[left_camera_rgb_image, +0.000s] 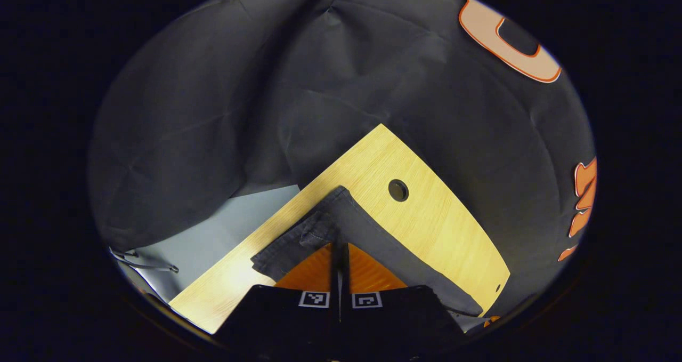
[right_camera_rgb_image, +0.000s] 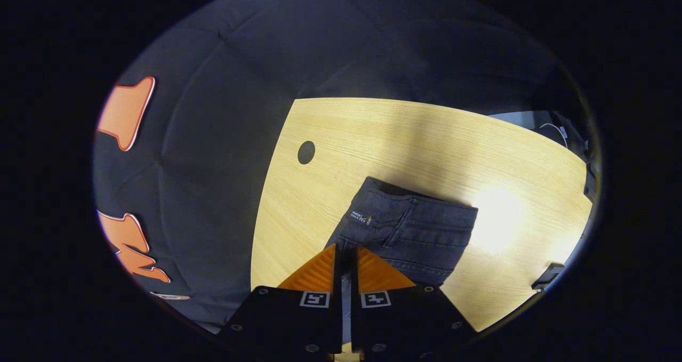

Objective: Grasp the waist and the cuffs of the jeans and fold them to make the two legs overlap; first hold the waist and fold one-third of the jeans toward the cuffs, then hold the cuffs and fold the remaining one-third in the same direction to finish folding.

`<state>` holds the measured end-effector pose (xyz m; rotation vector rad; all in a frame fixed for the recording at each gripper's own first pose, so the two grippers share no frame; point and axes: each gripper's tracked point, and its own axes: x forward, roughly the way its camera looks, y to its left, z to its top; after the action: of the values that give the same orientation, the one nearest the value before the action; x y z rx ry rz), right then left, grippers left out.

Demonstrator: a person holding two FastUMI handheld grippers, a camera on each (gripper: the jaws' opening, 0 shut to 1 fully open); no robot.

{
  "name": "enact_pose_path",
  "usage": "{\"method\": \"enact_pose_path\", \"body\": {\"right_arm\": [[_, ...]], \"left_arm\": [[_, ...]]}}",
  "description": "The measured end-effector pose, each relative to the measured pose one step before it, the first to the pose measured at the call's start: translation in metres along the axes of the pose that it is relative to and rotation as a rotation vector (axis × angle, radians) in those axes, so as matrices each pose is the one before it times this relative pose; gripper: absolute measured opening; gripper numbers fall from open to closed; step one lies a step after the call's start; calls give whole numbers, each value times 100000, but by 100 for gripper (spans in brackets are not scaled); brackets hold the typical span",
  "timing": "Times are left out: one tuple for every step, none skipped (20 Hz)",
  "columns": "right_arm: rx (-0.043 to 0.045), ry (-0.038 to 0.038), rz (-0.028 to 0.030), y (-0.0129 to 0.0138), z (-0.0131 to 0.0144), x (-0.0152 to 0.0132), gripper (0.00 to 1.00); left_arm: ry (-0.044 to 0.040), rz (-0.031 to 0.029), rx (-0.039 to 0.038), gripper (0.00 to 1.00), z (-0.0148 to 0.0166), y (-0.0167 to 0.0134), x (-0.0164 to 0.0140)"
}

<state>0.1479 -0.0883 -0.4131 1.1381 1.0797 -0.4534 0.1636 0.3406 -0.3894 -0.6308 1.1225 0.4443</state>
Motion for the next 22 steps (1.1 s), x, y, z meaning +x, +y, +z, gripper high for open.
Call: {"method": "enact_pose_path", "body": {"right_arm": [[-450, 797, -569, 304, 63, 674, 7], [-236, 481, -976, 177, 56, 601, 7], [-135, 440, -1373, 170, 51, 579, 7], [794, 378, -893, 261, 86, 542, 7], [929, 742, -150, 226, -14, 307, 7], [1353, 1607, -185, 220, -408, 412, 7], [-67, 636, 66, 107, -171, -76, 7], [-937, -1286, -799, -188, 68, 88, 7], [-121, -881, 571, 125, 132, 15, 7], [-480, -354, 2367, 841, -173, -205, 9], [-507, -571, 4073, 920, 57, -347, 11], [-295, -627, 3496, 1012, 203, -188, 20], [-982, -1393, 1583, 215, 77, -607, 14], [-2228, -1649, -71, -167, 104, -575, 39], [-2525, -1766, -876, -290, 200, -785, 34], [-2974, -1449, -1124, -531, 5, -618, 57], [-3477, -1226, -2660, -944, -78, -520, 65], [-4250, -1183, -2865, -1037, -243, -412, 77], [-4558, -1702, -2951, -1092, -129, -520, 83], [-4561, -1288, -2831, -1049, -321, -172, 90], [-3527, -1062, -2891, -1071, -349, -371, 91], [-2474, -374, -1795, -981, -386, -30, 95]], "left_arm": [[498, 1439, -682, 1, 36, 124, 236], [246, 2039, 353, 1, 195, 160, 441], [-2745, 5142, 2369, 1, 1009, 763, 101], [-4172, 4494, 1679, 1, 1361, 445, 238], [-2294, 836, -185, 1, 978, 69, 165], [-947, -697, -1701, 1, 310, -552, -292], [-246, -691, -1391, 1, 383, -640, -86], [922, -740, -840, 1, -162, -87, -244], [1153, -1510, -297, 1, -612, -231, -25], [97, -2904, 191, 1, -459, -698, -206], [-856, -2143, 1367, 1, -105, -780, -213], [-2016, -3329, 1592, 1, 103, -887, -312], [-1790, -2501, 2437, 2, 251, -1021, -1355], [-2127, -1209, 3306, 13, -117, -927, -29], [-733, -3901, 4691, 15, -6, -1257, -693], [-891, -3183, 4904, 30, -85, -1128, -379], [-2256, -1780, 5405, 44, 195, -1150, -1146], [-2462, -1552, 5670, 56, 286, -1064, -594], [-2376, -1225, 4806, 68, 643, -1250, -940], [-2284, -1410, 3829, 73, 793, -1189, -662], [-2459, -1743, 3023, 78, 550, -1169, -694], [-2601, -1530, 3114, 78, 205, -778, -721]]}}
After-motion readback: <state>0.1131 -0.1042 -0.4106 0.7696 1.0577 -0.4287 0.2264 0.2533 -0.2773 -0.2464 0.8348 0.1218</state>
